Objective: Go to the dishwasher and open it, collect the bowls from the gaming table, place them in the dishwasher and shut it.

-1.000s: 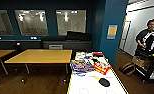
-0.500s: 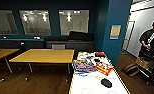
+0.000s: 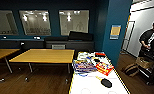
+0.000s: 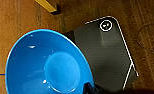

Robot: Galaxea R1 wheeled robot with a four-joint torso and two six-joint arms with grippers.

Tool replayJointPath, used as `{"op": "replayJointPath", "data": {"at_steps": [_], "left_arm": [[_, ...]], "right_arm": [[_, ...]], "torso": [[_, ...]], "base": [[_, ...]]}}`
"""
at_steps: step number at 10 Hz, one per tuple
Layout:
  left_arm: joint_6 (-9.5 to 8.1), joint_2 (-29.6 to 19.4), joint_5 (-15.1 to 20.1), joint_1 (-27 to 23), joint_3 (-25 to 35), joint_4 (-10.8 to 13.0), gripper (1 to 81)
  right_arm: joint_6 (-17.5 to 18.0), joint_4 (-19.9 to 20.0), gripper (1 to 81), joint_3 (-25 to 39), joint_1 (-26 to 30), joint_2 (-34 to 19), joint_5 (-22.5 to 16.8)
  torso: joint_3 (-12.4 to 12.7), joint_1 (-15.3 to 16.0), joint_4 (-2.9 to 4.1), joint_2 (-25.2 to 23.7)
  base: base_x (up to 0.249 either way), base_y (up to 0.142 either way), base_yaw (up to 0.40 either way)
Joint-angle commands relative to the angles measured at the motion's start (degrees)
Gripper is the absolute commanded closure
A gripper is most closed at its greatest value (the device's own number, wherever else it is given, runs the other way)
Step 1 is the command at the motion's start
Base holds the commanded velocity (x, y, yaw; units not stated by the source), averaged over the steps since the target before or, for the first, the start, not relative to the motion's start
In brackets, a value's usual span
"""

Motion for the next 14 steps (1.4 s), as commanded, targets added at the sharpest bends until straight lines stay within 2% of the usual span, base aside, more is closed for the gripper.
{"op": "replayJointPath", "data": {"at_steps": [1, 3, 6, 8, 9, 10, 14], "left_arm": [[1.48, 0.9, 1.0, -0.7, -1.8, 0.6, 81.1], [2.01, 2.5, 0.8, -0.1, -4.6, 0.7, 81.1], [2.01, 2.3, 0.6, 0.0, -5.0, 0.6, 81.1], [1.92, -1.4, -10.1, 1.0, -4.8, 0.7, 81.1], [1.66, -2.7, -11.9, 1.5, -4.8, 0.7, 81.1], [1.57, -3.5, -12.1, 1.7, -4.9, 0.7, 81.1], [1.57, -3.8, -12.5, 2.1, -4.9, 0.7, 81.1]], "right_arm": [[-0.2, -3.6, 81.1, -1.4, 0.5, 2.3, -2.2], [-0.3, -3.9, 81.1, -1.0, -0.3, 2.6, -1.7], [0.0, -3.8, 81.1, -0.6, 0.0, 1.2, -1.4], [0.3, -3.9, 81.1, 6.3, 0.0, -4.5, -1.2], [0.4, -3.9, 81.1, 13.0, -0.1, -8.7, -0.4], [0.4, -3.9, 81.1, 18.0, -0.1, -11.7, 0.2], [0.5, -3.9, 81.1, 17.5, -0.3, -11.5, 0.2]], "torso": [[0.0, 0.1, 0.00, 0.0], [0.0, 0.1, 0.00, 0.0], [0.0, 0.1, 0.00, 0.0], [0.0, 0.1, 0.00, 0.0], [0.0, 0.1, 0.00, 0.0], [0.0, 0.1, 0.00, 0.0], [0.0, 0.1, 0.00, 0.0]], "base": [[0.000, 0.000, 0.000], [0.000, 0.000, 0.000], [0.000, 0.000, 0.000], [0.000, 0.000, 0.000], [0.000, 0.000, 0.000], [0.000, 0.000, 0.000], [-0.033, 0.000, 0.000]]}}
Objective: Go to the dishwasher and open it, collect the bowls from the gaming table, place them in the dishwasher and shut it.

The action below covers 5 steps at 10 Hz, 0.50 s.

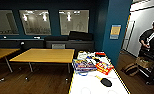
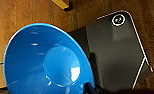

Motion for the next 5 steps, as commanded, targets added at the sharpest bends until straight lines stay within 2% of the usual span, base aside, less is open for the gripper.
{"op": "replayJointPath", "data": {"at_steps": [1, 5], "left_arm": [[0.00, -1.7, 0.8, -2.2, -0.1, 0.6, 81.1], [0.00, -1.9, 0.8, -2.2, -0.2, 0.5, 81.1]], "right_arm": [[0.0, -1.1, 81.1, 0.5, 1.7, -2.0, -1.7], [0.1, -1.1, 81.1, 0.4, 1.8, -1.6, -1.7]], "torso": [[0.0, 0.0, 0.00, 0.0], [0.0, 0.0, 0.00, -0.1]], "base": [[0.000, 0.000, 0.000], [0.000, 0.000, 0.000]]}}
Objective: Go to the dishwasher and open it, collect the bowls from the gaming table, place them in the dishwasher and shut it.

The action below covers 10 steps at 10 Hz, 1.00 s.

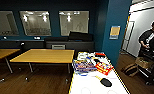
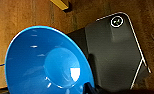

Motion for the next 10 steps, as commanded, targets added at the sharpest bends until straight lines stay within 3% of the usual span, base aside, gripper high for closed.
{"op": "replayJointPath", "data": {"at_steps": [1, 10], "left_arm": [[0.04, -1.7, 0.7, -2.3, -0.2, 0.5, 81.1], [0.04, -1.3, 0.8, -2.3, -0.2, 0.5, 81.1]], "right_arm": [[0.0, -1.0, 81.1, 0.4, 2.0, -1.1, -2.2], [-0.1, -1.4, 81.1, 0.4, 1.6, -0.5, -2.2]], "torso": [[0.0, 0.0, 0.00, 0.0], [0.0, 0.0, 0.00, 0.0]], "base": [[0.000, 0.000, 0.000], [-0.086, 0.000, 0.000]]}}
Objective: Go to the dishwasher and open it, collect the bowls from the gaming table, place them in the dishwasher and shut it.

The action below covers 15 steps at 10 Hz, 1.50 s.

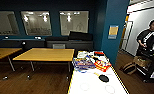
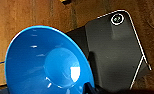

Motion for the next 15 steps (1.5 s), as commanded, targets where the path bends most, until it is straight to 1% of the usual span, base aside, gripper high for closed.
{"op": "replayJointPath", "data": {"at_steps": [1, 15], "left_arm": [[0.04, -1.2, 0.7, -2.7, -0.2, 0.5, 81.1], [0.22, 0.1, 1.5, -2.7, -0.3, 0.4, 81.1]], "right_arm": [[-0.1, -1.3, 81.1, 0.6, 2.1, -1.0, -2.0], [-0.1, -1.4, 81.1, 0.2, 1.9, -0.6, -1.4]], "torso": [[0.0, 0.0, 0.00, 0.0], [0.0, 0.0, 0.00, 0.0]], "base": [[-0.111, 0.000, 0.000], [-0.120, 0.000, 0.000]]}}
